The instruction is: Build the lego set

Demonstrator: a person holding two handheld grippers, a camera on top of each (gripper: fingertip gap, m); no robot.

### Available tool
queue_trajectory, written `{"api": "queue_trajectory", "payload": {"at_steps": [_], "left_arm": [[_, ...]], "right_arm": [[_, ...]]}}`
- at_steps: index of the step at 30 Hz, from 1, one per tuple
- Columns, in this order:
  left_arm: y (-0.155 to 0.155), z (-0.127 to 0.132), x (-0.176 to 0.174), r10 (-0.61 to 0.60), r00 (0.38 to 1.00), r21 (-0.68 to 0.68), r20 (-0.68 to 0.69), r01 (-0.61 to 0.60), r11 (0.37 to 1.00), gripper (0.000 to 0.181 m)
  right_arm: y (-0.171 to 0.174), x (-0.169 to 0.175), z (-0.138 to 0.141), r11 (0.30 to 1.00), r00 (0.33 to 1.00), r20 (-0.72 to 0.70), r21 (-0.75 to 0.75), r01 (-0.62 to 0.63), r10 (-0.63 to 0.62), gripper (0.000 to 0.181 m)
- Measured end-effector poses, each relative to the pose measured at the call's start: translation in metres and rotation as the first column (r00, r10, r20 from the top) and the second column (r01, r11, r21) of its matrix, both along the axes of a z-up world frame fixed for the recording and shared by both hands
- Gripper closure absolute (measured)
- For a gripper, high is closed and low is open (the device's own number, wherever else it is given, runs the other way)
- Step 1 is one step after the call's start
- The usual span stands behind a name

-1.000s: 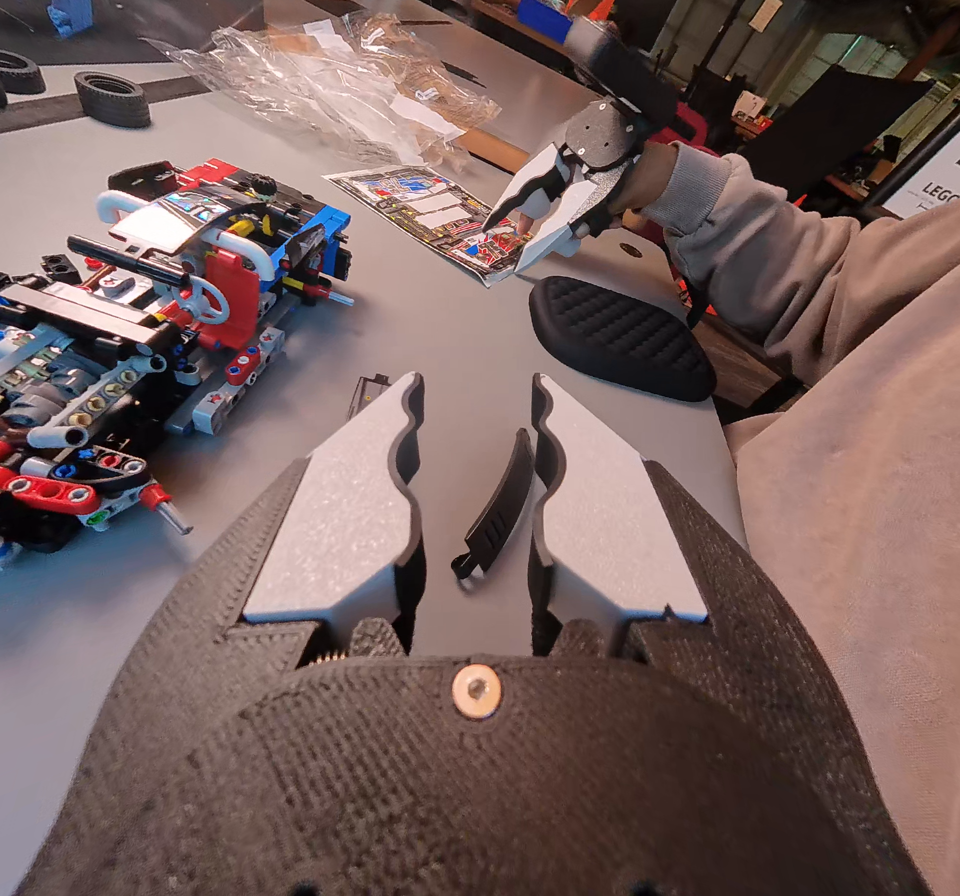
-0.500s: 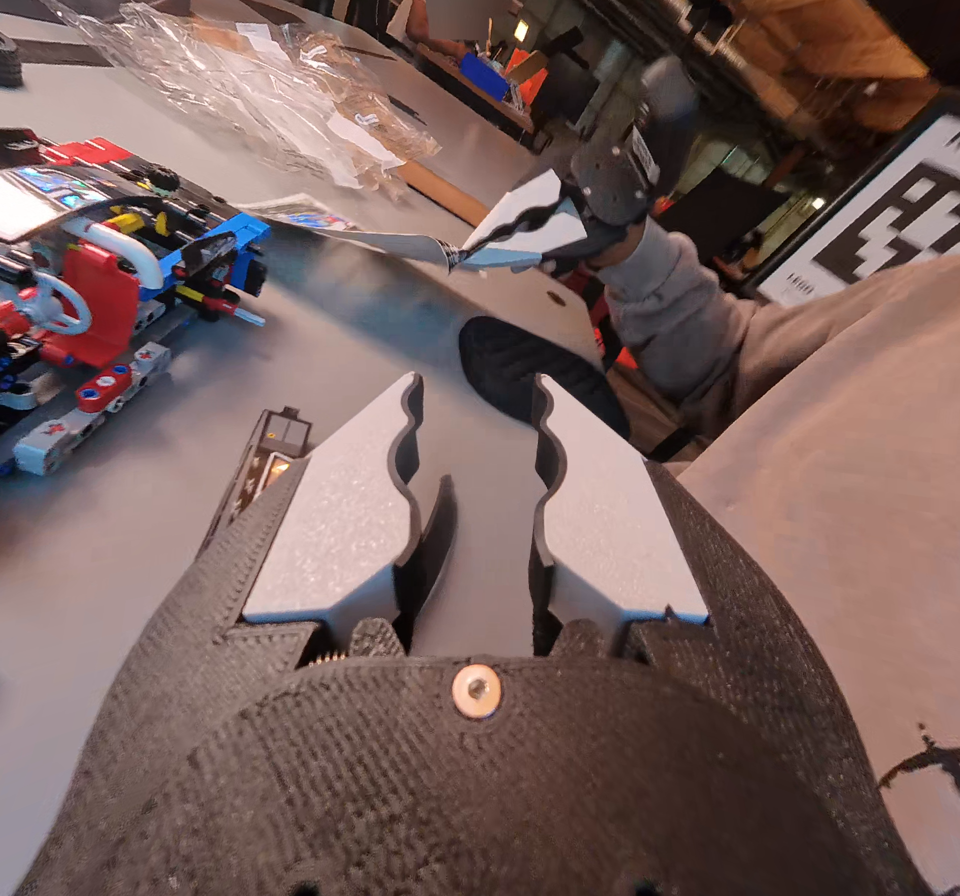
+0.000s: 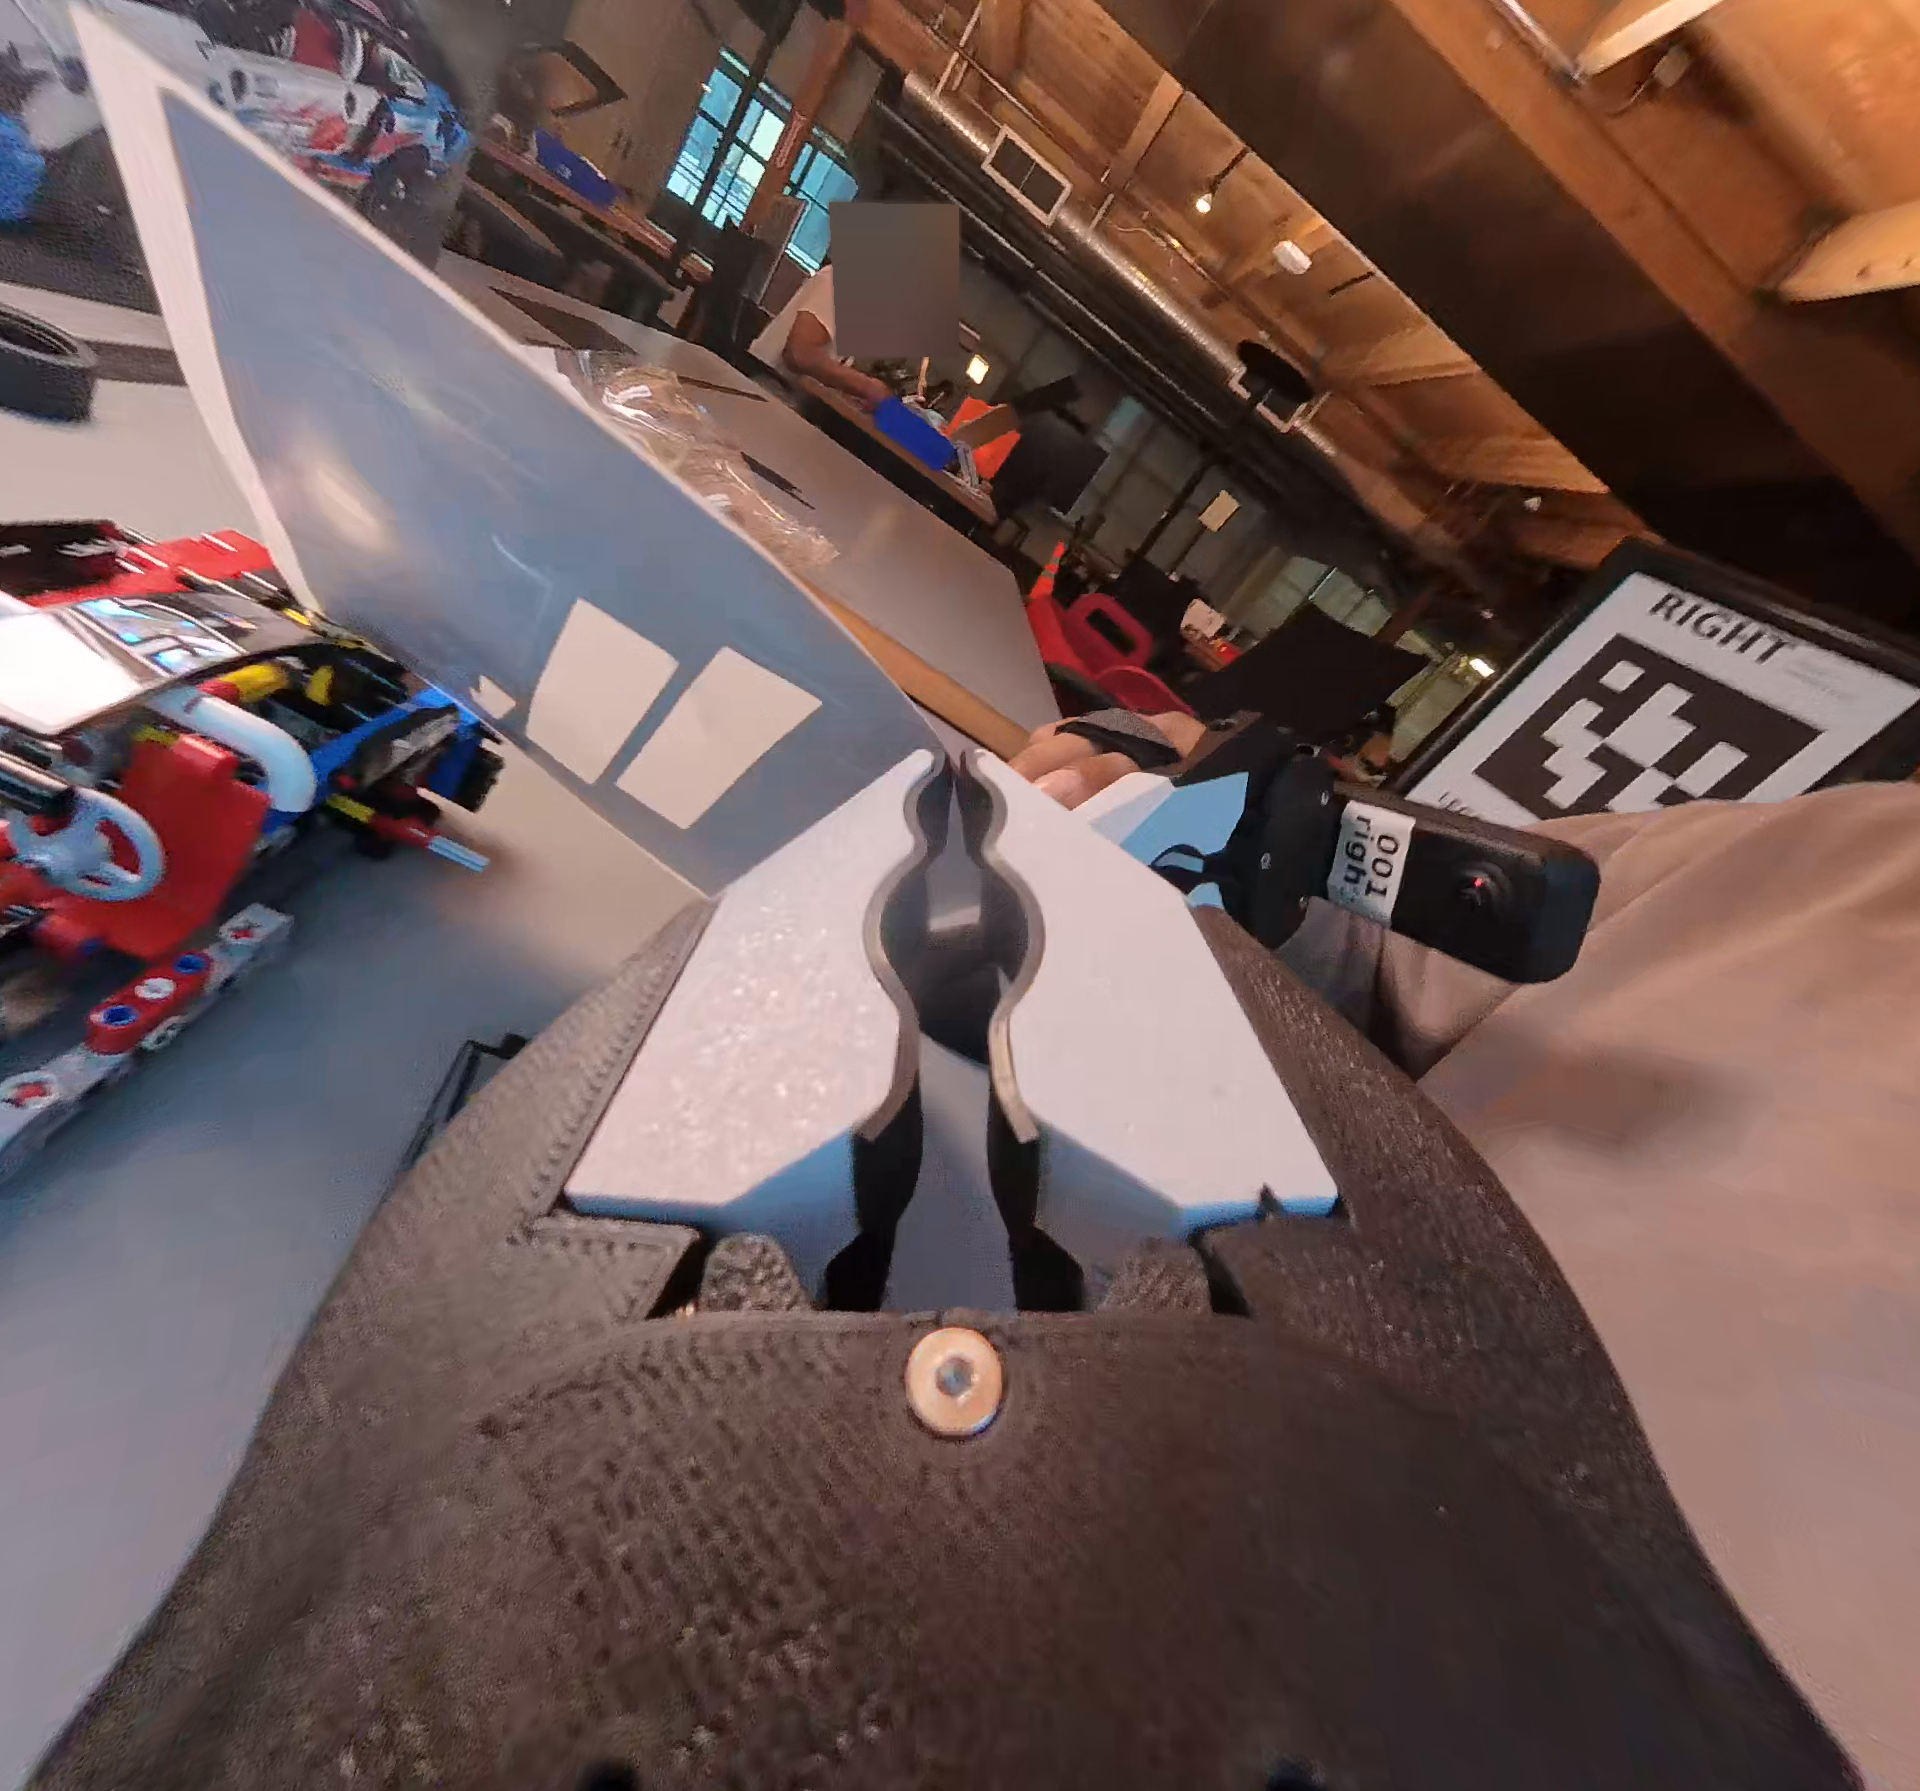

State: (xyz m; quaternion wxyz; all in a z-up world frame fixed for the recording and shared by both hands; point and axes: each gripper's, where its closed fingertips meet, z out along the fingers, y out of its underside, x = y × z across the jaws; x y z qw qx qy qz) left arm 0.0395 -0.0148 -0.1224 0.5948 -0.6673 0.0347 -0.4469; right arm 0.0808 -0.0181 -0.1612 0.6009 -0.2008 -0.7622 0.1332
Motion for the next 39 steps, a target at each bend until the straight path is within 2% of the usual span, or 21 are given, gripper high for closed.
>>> {"api": "queue_trajectory", "payload": {"at_steps": [2, 4, 6, 8, 9, 10, 12, 14, 19, 22, 25, 26, 28, 29, 30, 31, 32, 34, 36, 38, 39], "left_arm": [[-0.007, 0.0, -0.002, -0.012, 0.999, 0.045, -0.053, 0.014, 0.999, 0.181], [-0.016, 0.002, -0.003, -0.024, 0.994, 0.092, -0.107, 0.033, 0.995, 0.181], [-0.025, 0.007, -0.006, -0.02, 0.984, 0.16, -0.175, 0.049, 0.986, 0.181], [-0.037, 0.015, -0.006, -0.048, 0.973, 0.231, -0.225, 0.101, 0.968, 0.181], [-0.041, 0.018, -0.006, -0.06, 0.969, 0.248, -0.238, 0.12, 0.961, 0.181], [-0.047, 0.021, -0.004, -0.09, 0.965, 0.27, -0.246, 0.157, 0.95, 0.181], [-0.058, 0.027, 0.001, -0.15, 0.955, 0.309, -0.254, 0.228, 0.923, 0.181], [-0.067, 0.026, 0.007, -0.197, 0.94, 0.318, -0.279, 0.284, 0.904, 0.181], [-0.078, 0.016, 0.011, -0.233, 0.903, 0.301, -0.361, 0.35, 0.887, 0.181], [-0.084, 0.03, 0.0, -0.211, 0.924, 0.365, -0.319, 0.325, 0.872, 0.181], [-0.092, 0.043, -0.008, -0.228, 0.939, 0.42, -0.257, 0.321, 0.849, 0.181], [-0.092, 0.044, -0.009, -0.231, 0.94, 0.425, -0.25, 0.321, 0.846, 0.181], [-0.093, 0.044, -0.011, -0.24, 0.943, 0.435, -0.232, 0.321, 0.841, 0.181], [-0.093, 0.044, -0.013, -0.238, 0.944, 0.437, -0.226, 0.317, 0.841, 0.181], [-0.092, 0.043, -0.015, -0.23, 0.946, 0.433, -0.23, 0.311, 0.846, 0.181], [-0.088, 0.04, -0.018, -0.21, 0.949, 0.419, -0.234, 0.293, 0.859, 0.181], [-0.083, 0.037, -0.023, -0.178, 0.955, 0.395, -0.237, 0.262, 0.881, 0.181], [-0.069, 0.028, -0.037, -0.112, 0.966, 0.324, -0.232, 0.185, 0.928, 0.181], [-0.06, 0.02, -0.048, -0.097, 0.974, 0.224, -0.203, 0.143, 0.964, 0.159], [-0.052, 0.015, -0.051, -0.108, 0.981, 0.136, -0.159, 0.13, 0.982, 0.135], [-0.05, 0.014, -0.049, -0.11, 0.984, 0.12, -0.141, 0.128, 0.985, 0.13]], "right_arm": [[-0.007, -0.005, -0.005, 0.987, 0.998, 0.024, -0.151, -0.054, 0.058, 0.181], [-0.016, -0.006, -0.004, 0.907, 0.99, 0.052, -0.409, -0.1, 0.132, 0.164], [-0.024, -0.005, 0.012, 0.711, 0.973, 0.051, -0.691, -0.13, 0.227, 0.137], [-0.019, -0.009, 0.037, 0.517, 0.968, -0.003, -0.845, -0.138, 0.252, 0.124], [-0.015, -0.013, 0.046, 0.491, 0.971, -0.03, -0.858, -0.148, 0.239, 0.122], [-0.012, -0.019, 0.05, 0.516, 0.974, -0.038, -0.843, -0.15, 0.221, 0.119], [-0.015, -0.033, 0.047, 0.62, 0.978, 0.003, -0.774, -0.13, 0.209, 0.107], [-0.03, -0.044, 0.038, 0.669, 0.965, 0.06, -0.731, -0.131, 0.254, 0.104], [-0.054, -0.055, 0.02, 0.662, 0.913, 0.148, -0.733, -0.157, 0.38, 0.105], [-0.02, -0.06, 0.031, 0.519, 0.935, 0.079, -0.846, -0.121, 0.347, 0.1], [0.019, -0.063, 0.023, 0.249, 0.94, 0.05, -0.968, -0.038, 0.337, 0.086], [0.02, -0.062, 0.021, 0.136, 0.925, 0.032, -0.99, -0.022, 0.378, 0.092], [0.001, -0.051, 0.026, -0.08, 0.844, -0.047, -0.997, -0.004, 0.534, 0.122], [-0.008, -0.048, 0.029, -0.124, 0.815, -0.077, -0.992, -0.007, 0.574, 0.137], [-0.012, -0.047, 0.029, -0.114, 0.809, -0.088, -0.993, -0.026, 0.582, 0.168], [-0.014, -0.045, 0.032, -0.093, 0.806, -0.108, -0.993, -0.066, 0.581, 0.181], [-0.015, -0.042, 0.04, -0.098, 0.8, -0.142, -0.99, -0.104, 0.583, 0.181], [-0.01, -0.034, 0.059, -0.186, 0.777, -0.21, -0.975, -0.122, 0.593, 0.181], [0.003, -0.03, 0.075, -0.28, 0.781, -0.285, -0.949, -0.147, 0.556, 0.181], [0.006, -0.028, 0.074, -0.283, 0.787, -0.283, -0.948, -0.144, 0.548, 0.181], [0.005, -0.027, 0.073, -0.28, 0.783, -0.276, -0.95, -0.135, 0.558, 0.181]]}}
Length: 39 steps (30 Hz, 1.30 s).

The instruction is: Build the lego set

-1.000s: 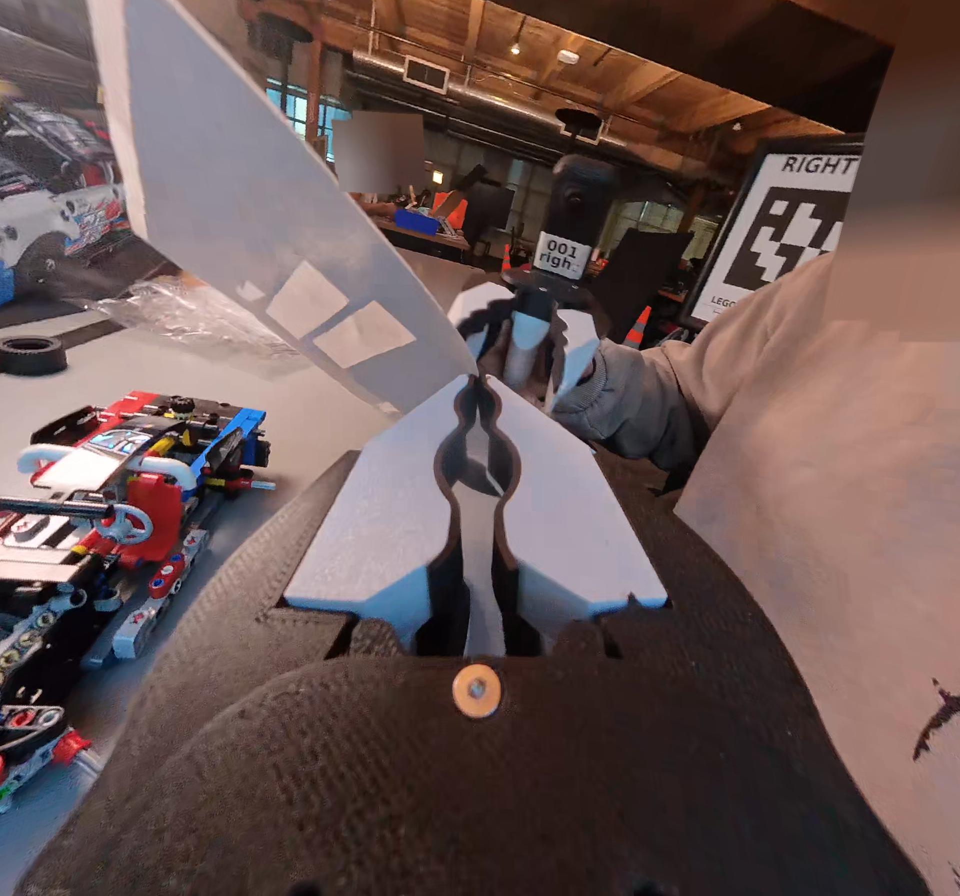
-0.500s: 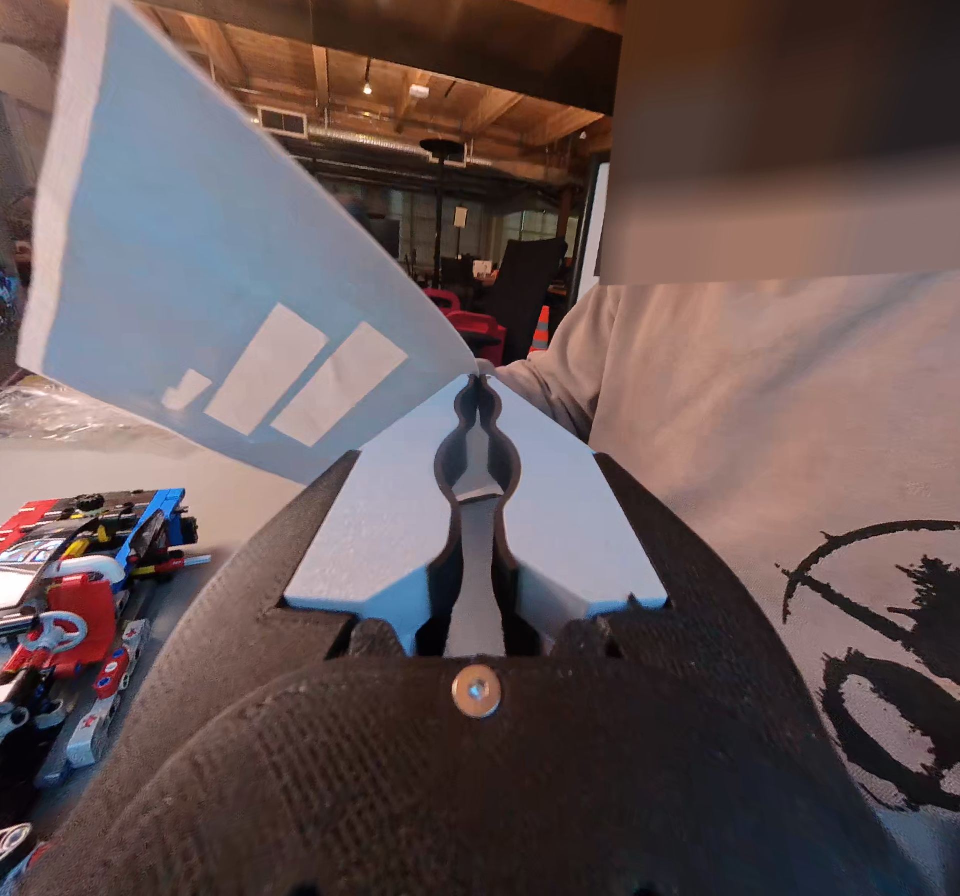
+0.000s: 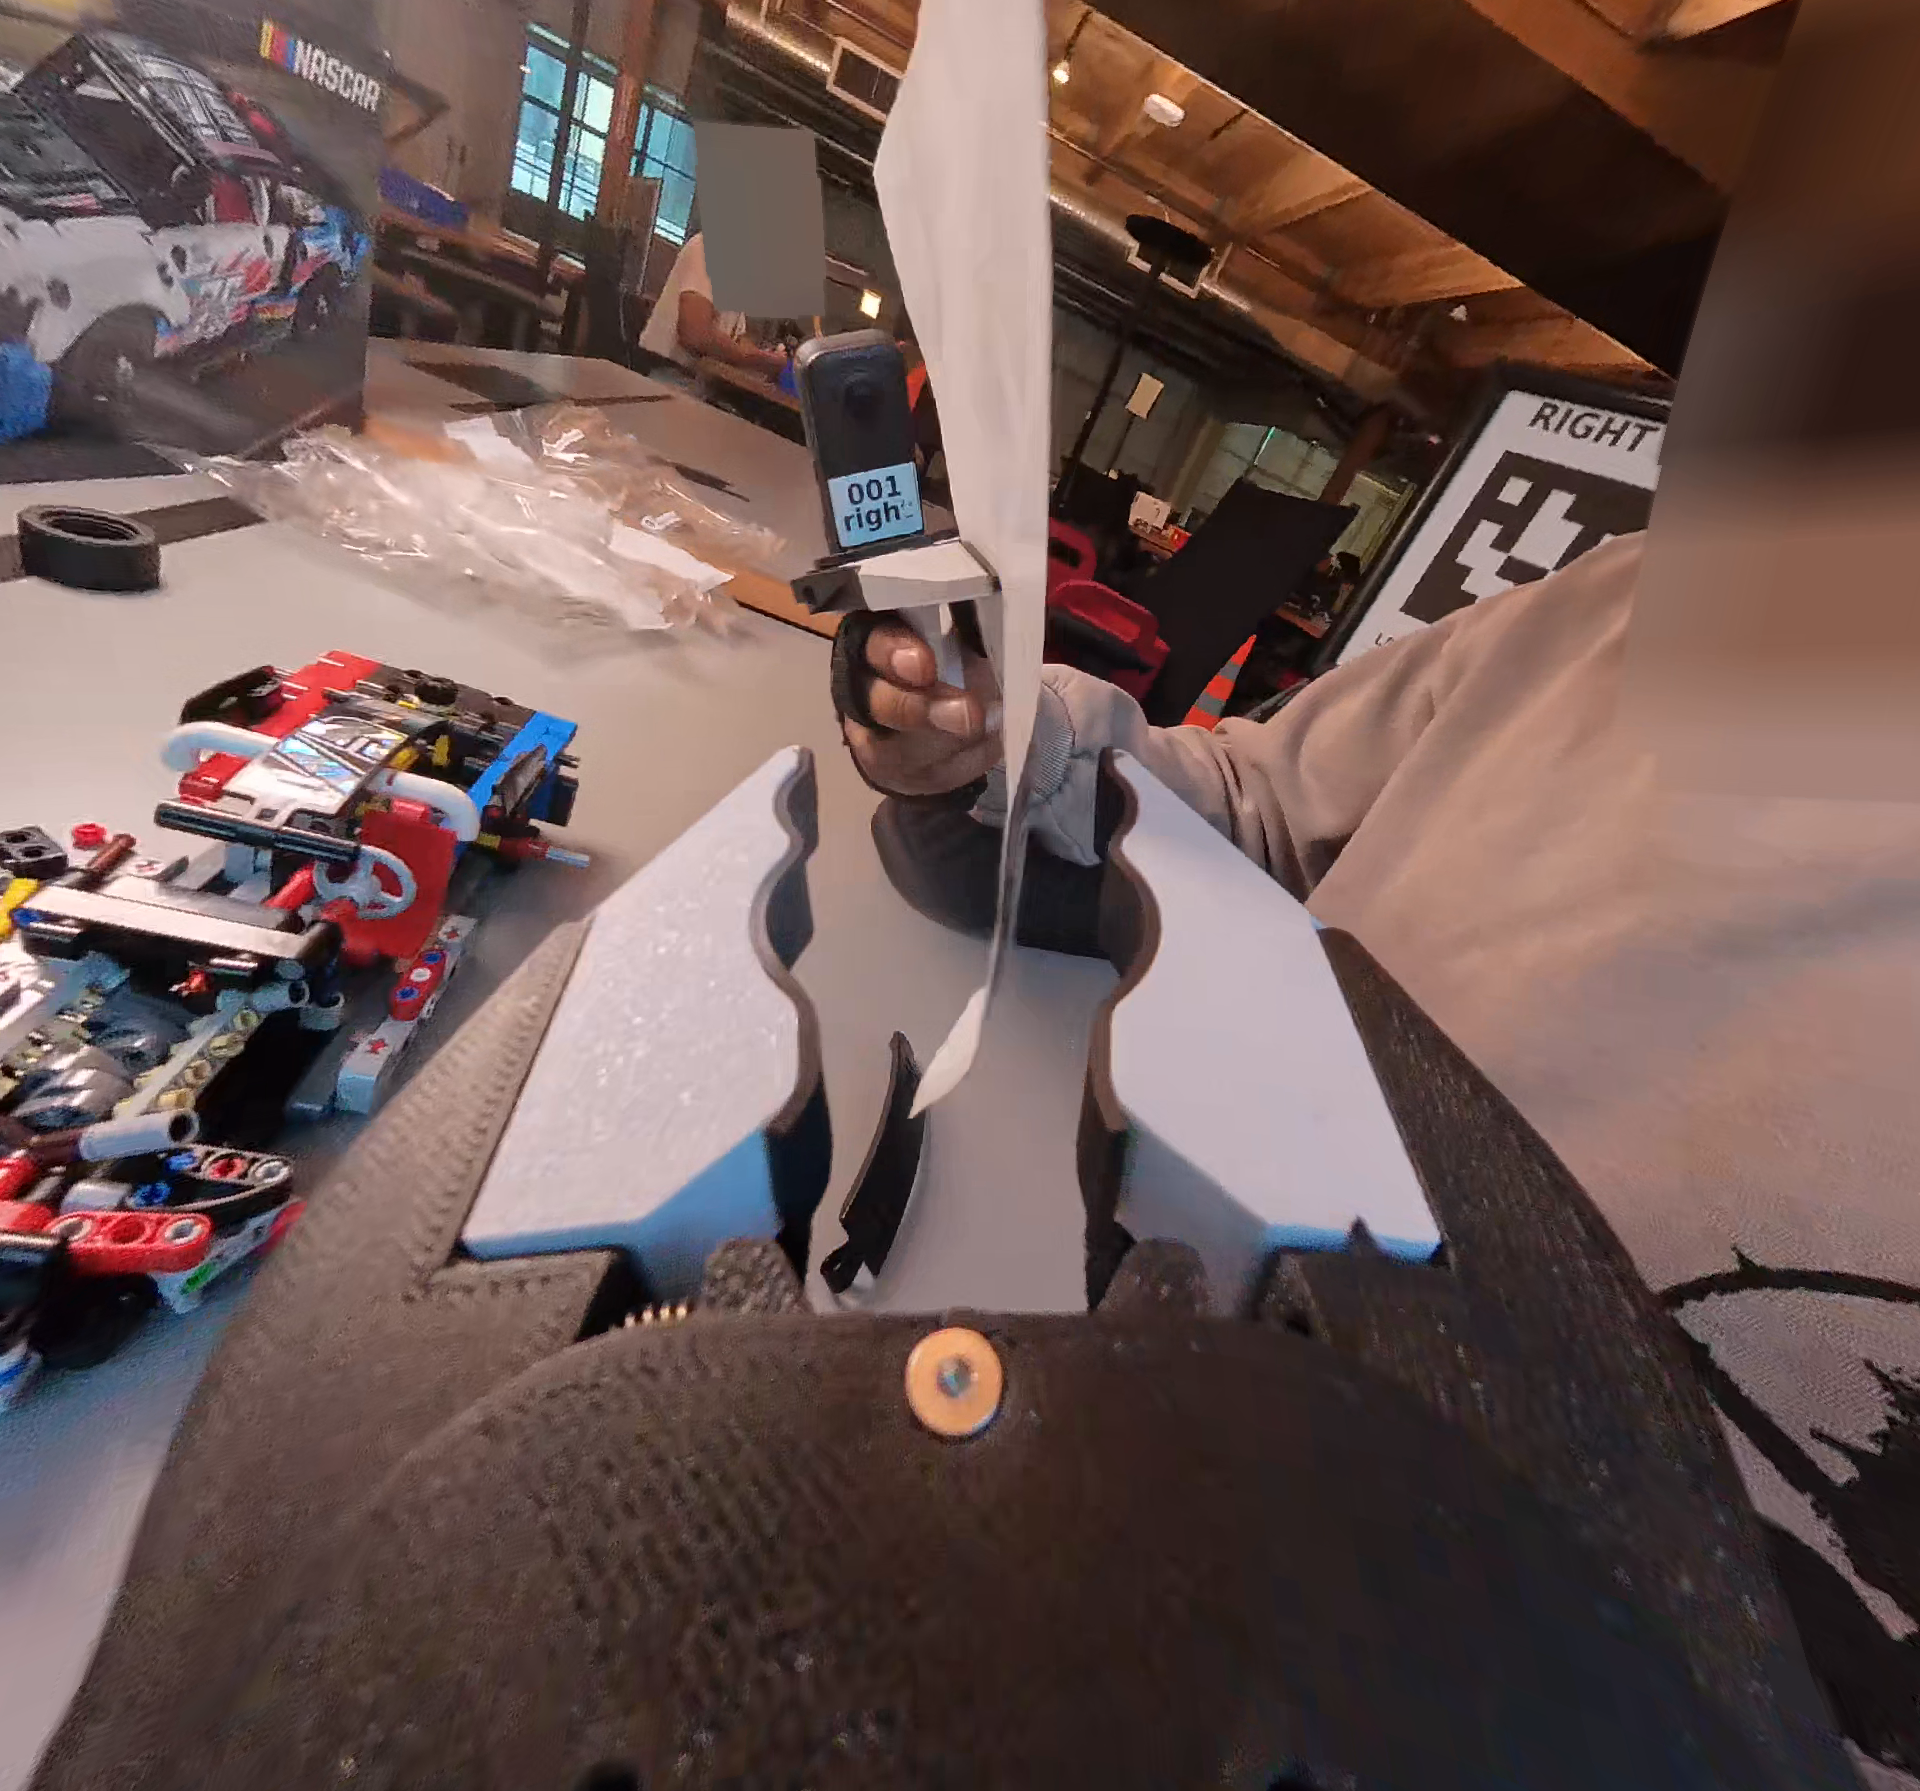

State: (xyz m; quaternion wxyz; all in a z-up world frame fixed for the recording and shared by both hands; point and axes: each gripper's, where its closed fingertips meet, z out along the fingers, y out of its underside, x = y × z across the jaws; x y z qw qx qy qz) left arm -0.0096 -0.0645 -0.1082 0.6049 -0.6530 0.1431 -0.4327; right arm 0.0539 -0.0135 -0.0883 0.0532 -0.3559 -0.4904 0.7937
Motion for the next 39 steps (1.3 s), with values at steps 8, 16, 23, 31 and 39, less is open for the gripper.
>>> {"api": "queue_trajectory", "payload": {"at_steps": [8, 16, 23, 31, 39], "left_arm": [[0.0, -0.006, 0.031, -0.04, 0.989, 0.044, -0.141, 0.047, 0.998, 0.181], [0.024, -0.023, 0.008, 0.116, 0.988, -0.114, -0.102, -0.128, 0.985, 0.181], [0.032, -0.04, 0.021, 0.078, 0.986, -0.216, -0.15, -0.109, 0.97, 0.181], [0.029, -0.041, 0.043, 0.021, 0.98, -0.183, -0.2, -0.059, 0.981, 0.181], [0.024, -0.028, 0.039, 0.077, 0.957, -0.037, -0.279, -0.091, 0.995, 0.176]], "right_arm": [[0.013, -0.024, -0.027, 0.987, 0.97, 0.243, -0.157, 0.043, -0.003, 0.177], [0.076, -0.04, -0.035, 0.572, 0.758, -0.125, 0.58, 0.58, -0.641, 0.135], [-0.008, -0.04, -0.041, 0.165, 0.869, -0.43, 0.864, 0.475, -0.246, 0.122], [-0.023, -0.042, -0.075, 0.228, 0.931, -0.328, 0.905, 0.359, -0.162, 0.156], [-0.026, -0.032, -0.072, 0.467, 0.954, -0.251, 0.832, 0.3, -0.165, 0.174]]}}
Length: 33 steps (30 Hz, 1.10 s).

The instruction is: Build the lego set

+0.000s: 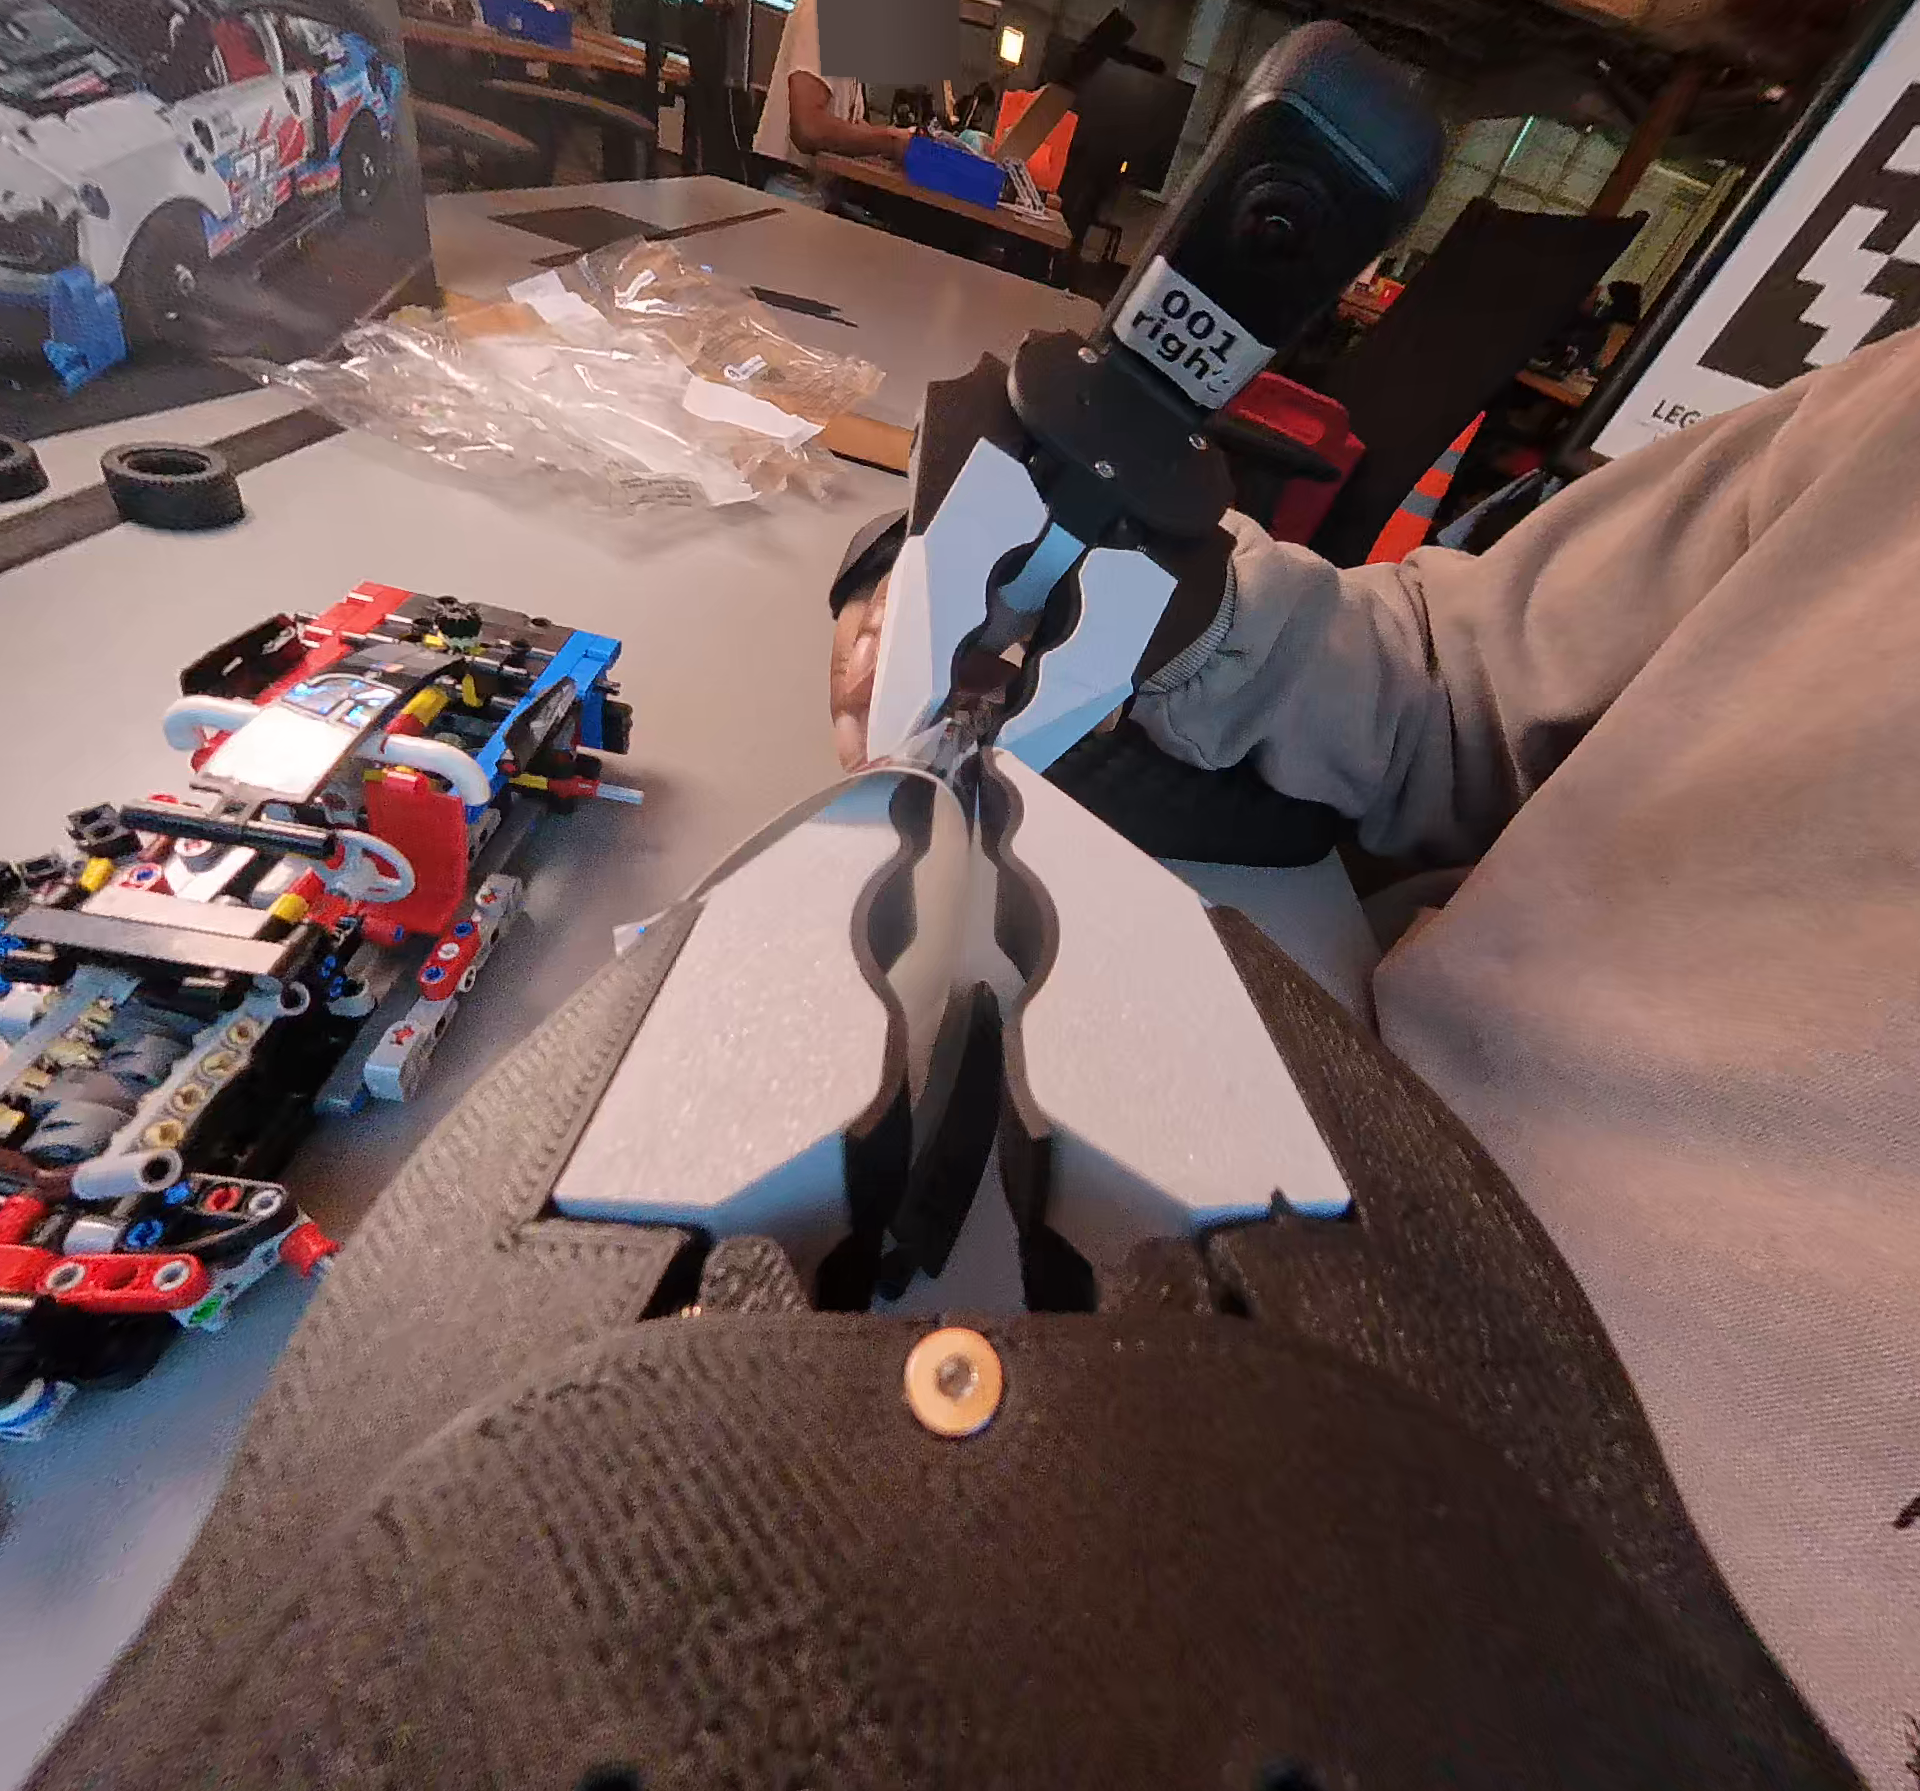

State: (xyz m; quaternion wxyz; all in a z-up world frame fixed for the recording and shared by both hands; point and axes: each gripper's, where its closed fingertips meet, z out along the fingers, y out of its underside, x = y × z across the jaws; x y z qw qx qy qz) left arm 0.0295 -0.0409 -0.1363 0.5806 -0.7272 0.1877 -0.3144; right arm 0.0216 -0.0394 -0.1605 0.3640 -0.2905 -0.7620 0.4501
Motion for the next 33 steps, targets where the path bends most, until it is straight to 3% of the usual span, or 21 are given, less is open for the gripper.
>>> {"api": "queue_trajectory", "payload": {"at_steps": [6, 13, 20, 24, 33], "left_arm": [[-0.001, 0.006, 0.004, 0.06, 0.987, 0.129, -0.152, -0.04, 0.991, 0.181], [0.006, -0.004, -0.001, 0.122, 0.971, 0.049, -0.208, -0.114, 0.992, 0.181], [0.008, -0.006, -0.004, 0.141, 0.972, 0.021, -0.19, -0.14, 0.99, 0.181], [0.006, -0.004, -0.002, 0.133, 0.972, 0.041, -0.193, -0.127, 0.991, 0.181], [0.0, -0.003, 0.004, 0.121, 0.927, 0.179, -0.355, -0.059, 0.982, 0.181]], "right_arm": [[-0.01, 0.004, 0.005, 0.995, 0.999, 0.001, -0.088, -0.043, 0.043, 0.171], [0.002, -0.005, 0.015, 0.987, 0.981, -0.18, 0.13, 0.091, -0.067, 0.168], [0.005, -0.004, 0.018, 0.963, 0.97, -0.227, 0.232, 0.139, -0.085, 0.175], [0.002, -0.003, 0.019, 0.975, 0.976, -0.206, 0.191, 0.115, -0.075, 0.174], [-0.006, 0.004, 0.02, 1.0, 0.991, -0.133, 0.028, 0.007, -0.003, 0.178]]}}
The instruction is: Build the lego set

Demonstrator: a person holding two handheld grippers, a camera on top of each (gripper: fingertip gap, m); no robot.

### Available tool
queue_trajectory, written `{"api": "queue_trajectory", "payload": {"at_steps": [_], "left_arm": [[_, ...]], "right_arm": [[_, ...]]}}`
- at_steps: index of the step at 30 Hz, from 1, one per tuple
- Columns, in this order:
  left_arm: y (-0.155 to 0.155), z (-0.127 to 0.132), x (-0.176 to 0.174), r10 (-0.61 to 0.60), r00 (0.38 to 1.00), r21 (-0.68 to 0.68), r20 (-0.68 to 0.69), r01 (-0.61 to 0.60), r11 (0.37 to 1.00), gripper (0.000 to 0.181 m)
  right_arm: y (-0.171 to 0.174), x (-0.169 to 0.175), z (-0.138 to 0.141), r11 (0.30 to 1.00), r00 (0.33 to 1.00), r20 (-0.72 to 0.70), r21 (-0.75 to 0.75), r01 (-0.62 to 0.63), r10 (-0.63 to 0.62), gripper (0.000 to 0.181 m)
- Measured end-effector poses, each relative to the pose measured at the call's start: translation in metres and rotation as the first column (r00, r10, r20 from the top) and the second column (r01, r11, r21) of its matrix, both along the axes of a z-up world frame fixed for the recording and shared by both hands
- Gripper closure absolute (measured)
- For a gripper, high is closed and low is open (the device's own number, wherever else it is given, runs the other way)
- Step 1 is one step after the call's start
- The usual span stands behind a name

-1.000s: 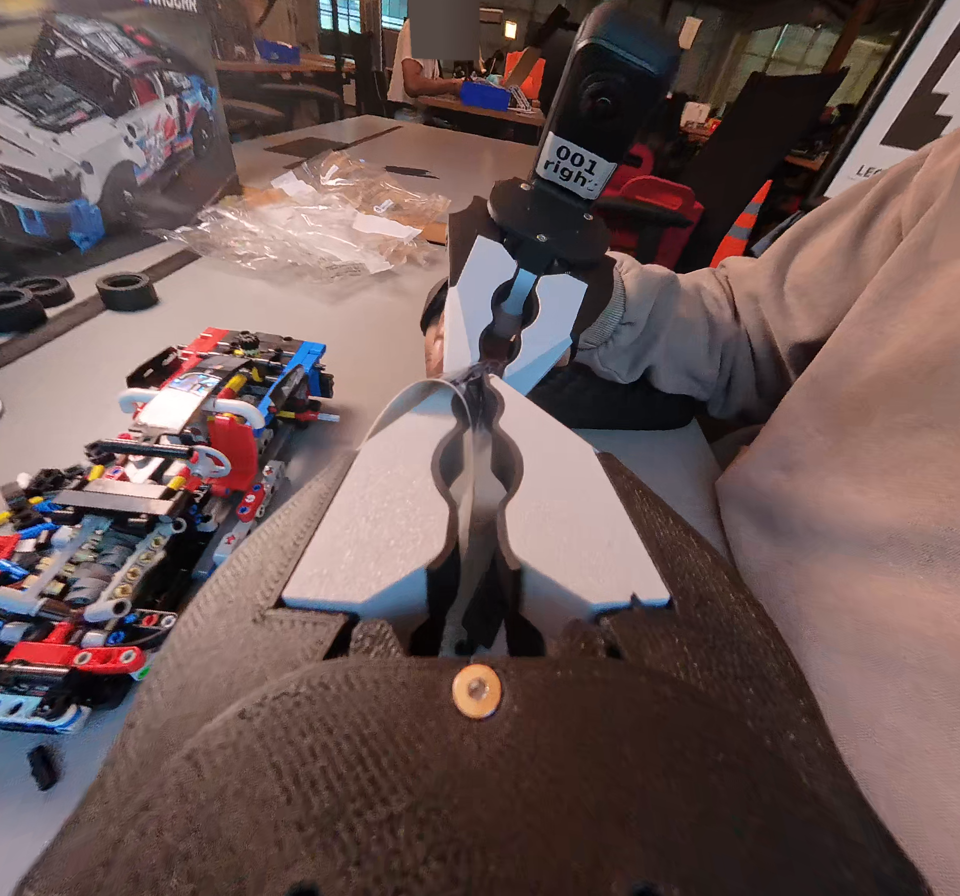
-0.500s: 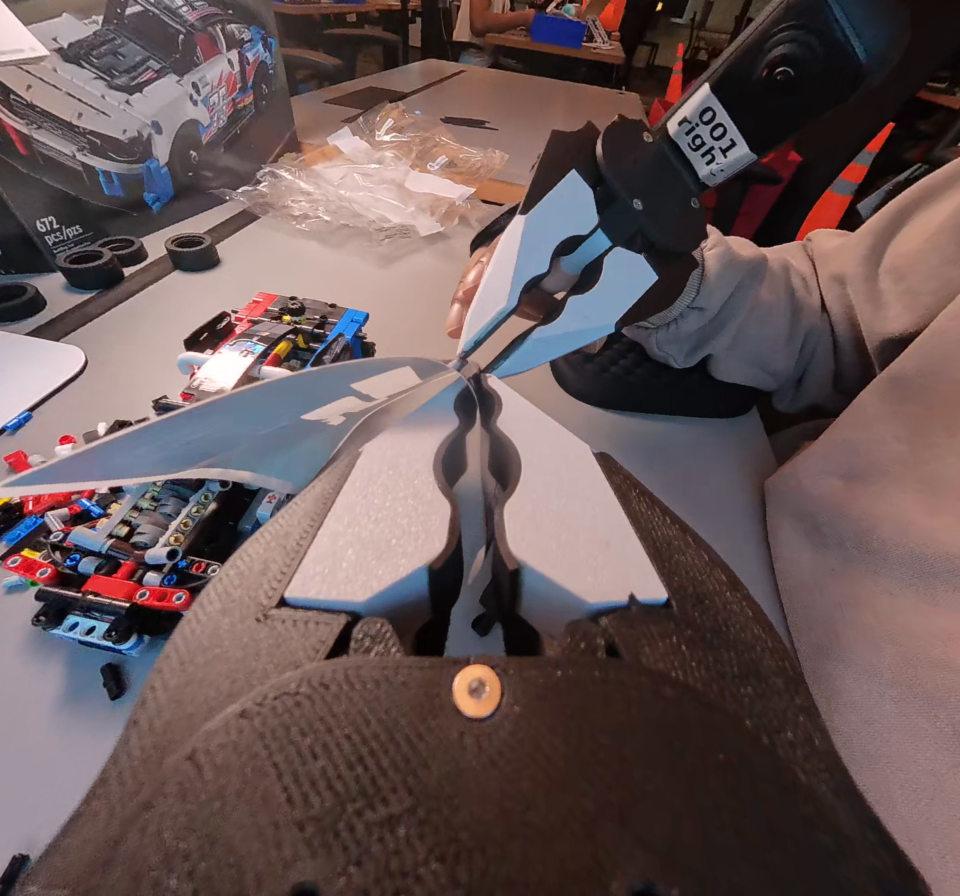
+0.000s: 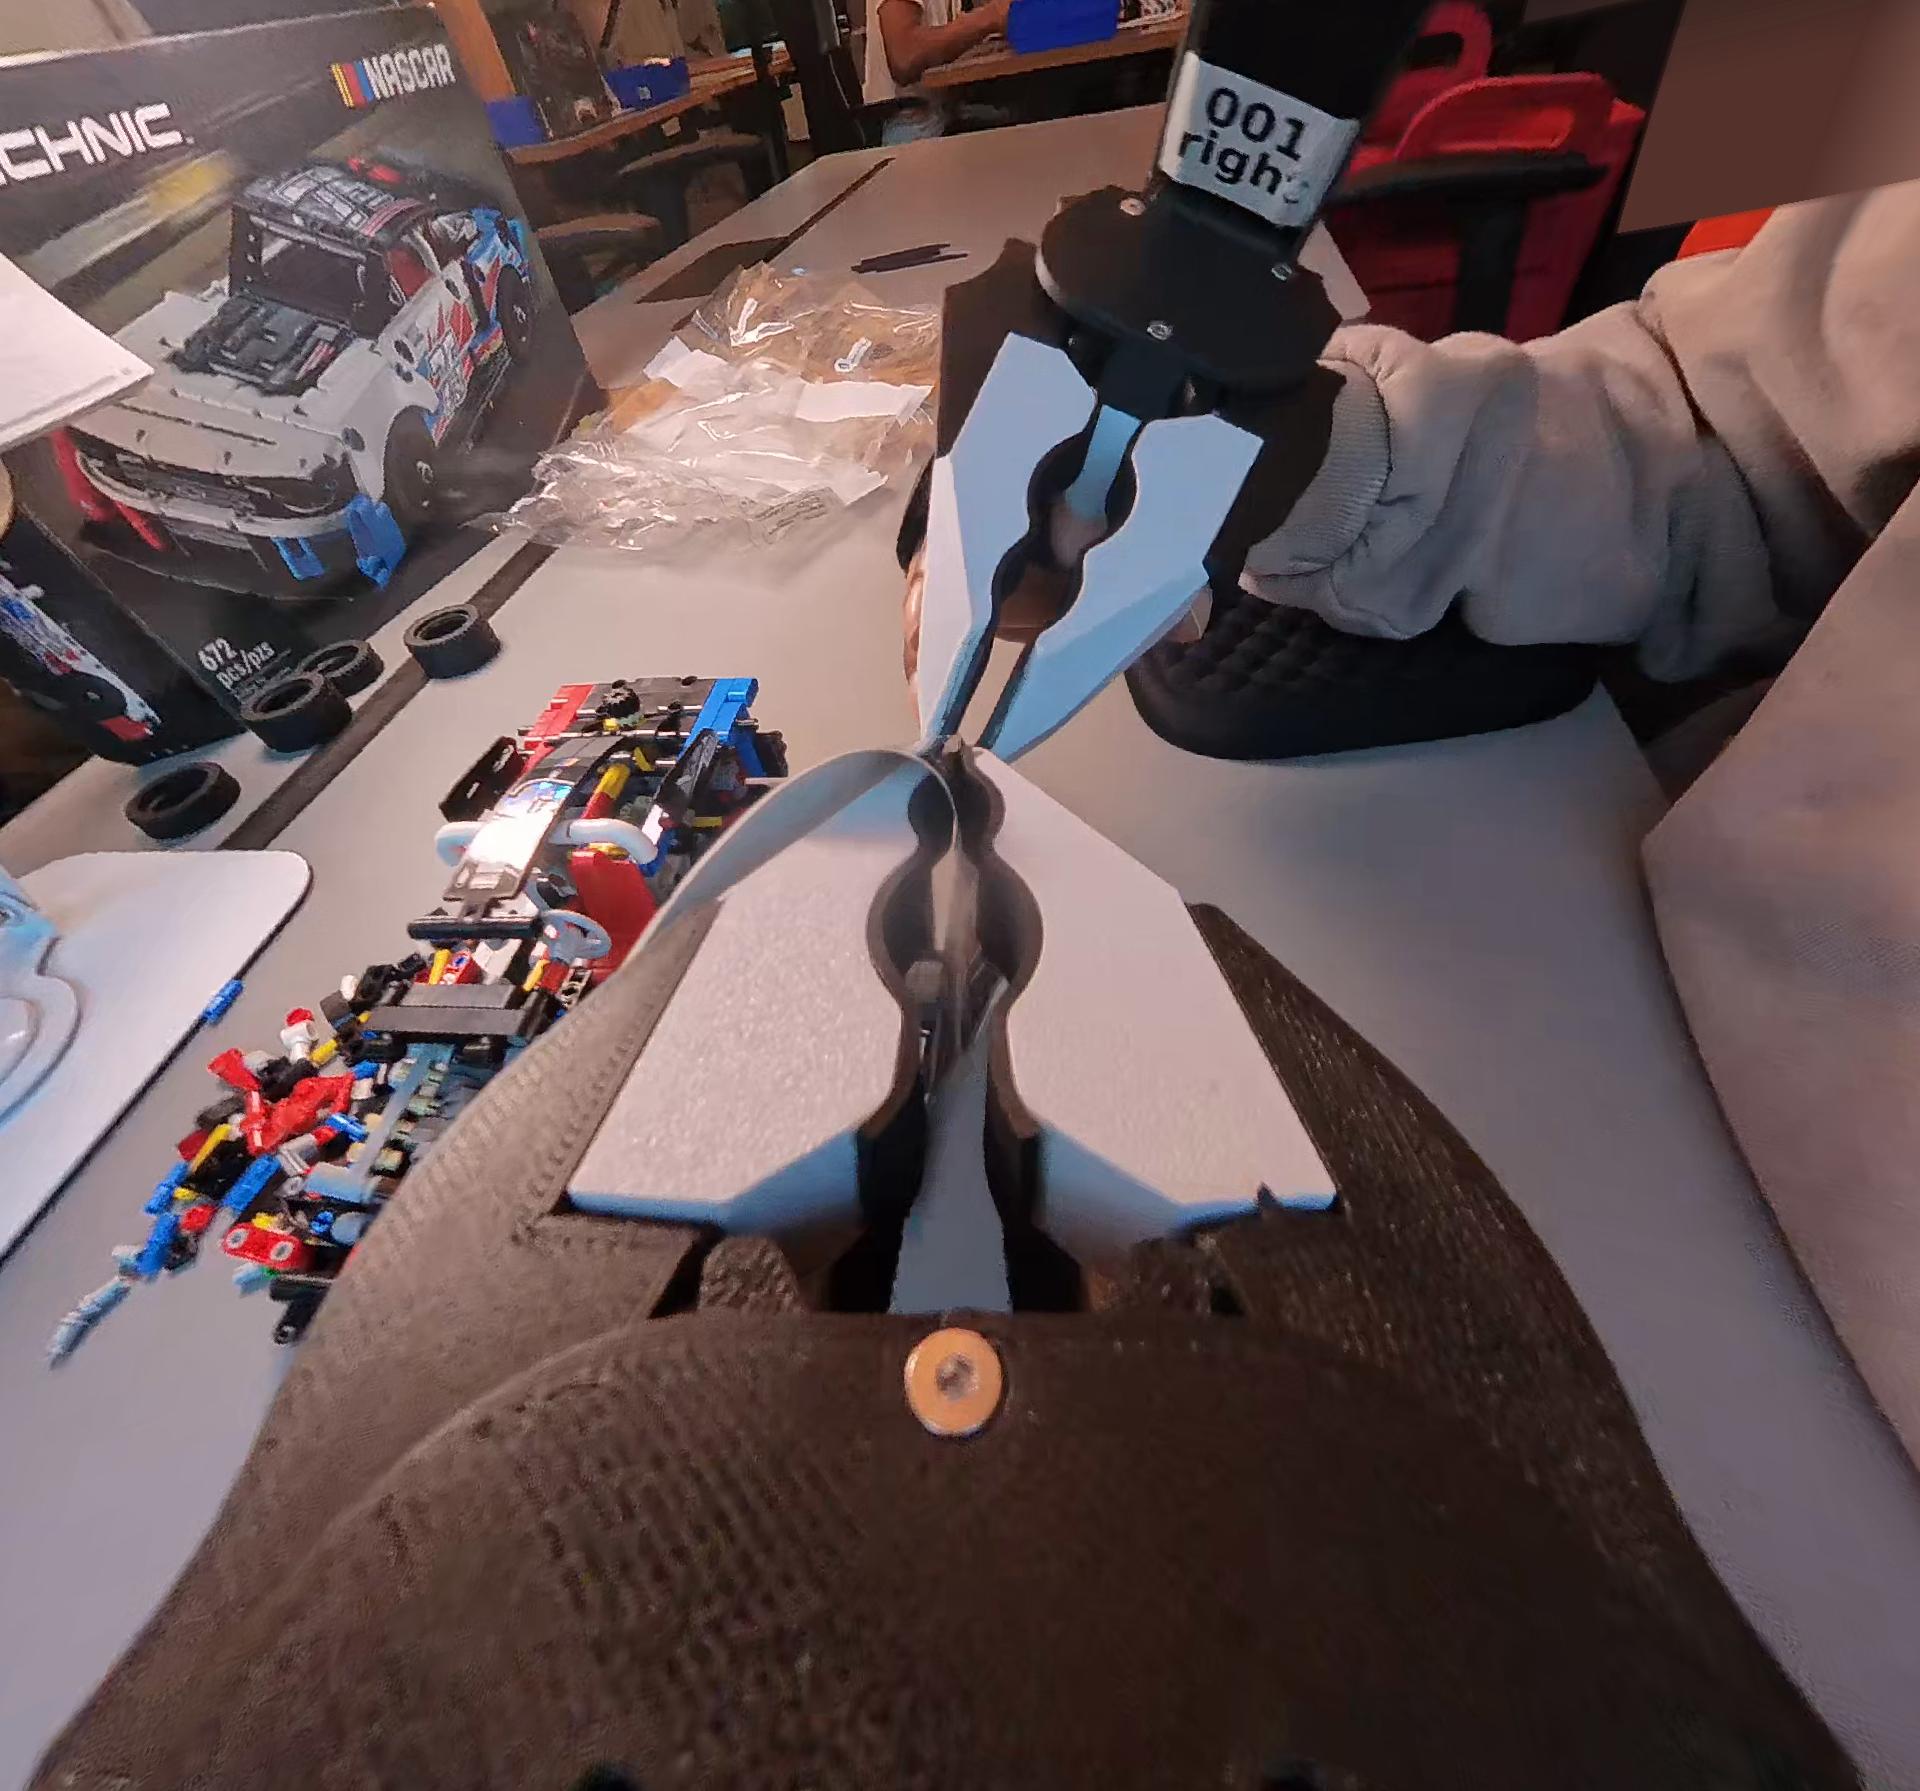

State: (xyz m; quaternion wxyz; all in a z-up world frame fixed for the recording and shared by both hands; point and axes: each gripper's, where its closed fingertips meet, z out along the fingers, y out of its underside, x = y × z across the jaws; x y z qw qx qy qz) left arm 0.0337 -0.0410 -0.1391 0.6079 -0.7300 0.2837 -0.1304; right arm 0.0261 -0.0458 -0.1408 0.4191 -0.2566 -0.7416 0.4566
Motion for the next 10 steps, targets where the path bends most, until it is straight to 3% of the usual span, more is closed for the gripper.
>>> {"api": "queue_trajectory", "payload": {"at_steps": [4, 10], "left_arm": [[-0.0025, 0.0006, 0.0038, 0.0, 0.992, 0.091, -0.128, 0.012, 0.996, 0.181], [-0.0034, -0.0044, 0.0066, 0.018, 0.963, 0.142, -0.27, 0.021, 0.99, 0.181]], "right_arm": [[-0.002, 0.0043, 0.0018, 0.992, 0.998, 0.038, -0.112, -0.053, 0.058, 0.181], [-0.0031, 0.007, -0.0028, 0.983, 0.991, 0.085, -0.162, -0.085, 0.1, 0.181]]}}
